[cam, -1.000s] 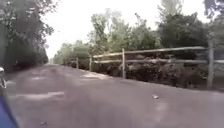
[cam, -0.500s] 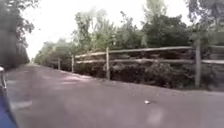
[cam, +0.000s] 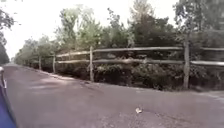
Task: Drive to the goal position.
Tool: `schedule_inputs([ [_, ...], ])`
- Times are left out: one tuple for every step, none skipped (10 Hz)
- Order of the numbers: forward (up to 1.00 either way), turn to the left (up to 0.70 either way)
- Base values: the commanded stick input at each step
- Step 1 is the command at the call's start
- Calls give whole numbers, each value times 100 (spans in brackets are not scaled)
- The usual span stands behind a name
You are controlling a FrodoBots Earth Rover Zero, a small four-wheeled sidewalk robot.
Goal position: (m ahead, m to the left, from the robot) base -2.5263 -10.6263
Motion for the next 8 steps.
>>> schedule_inputs([
  [70, -31],
  [70, -31],
  [70, -31],
  [70, -31],
  [70, -31],
  [70, -31],
  [70, -31],
  [70, -31],
])
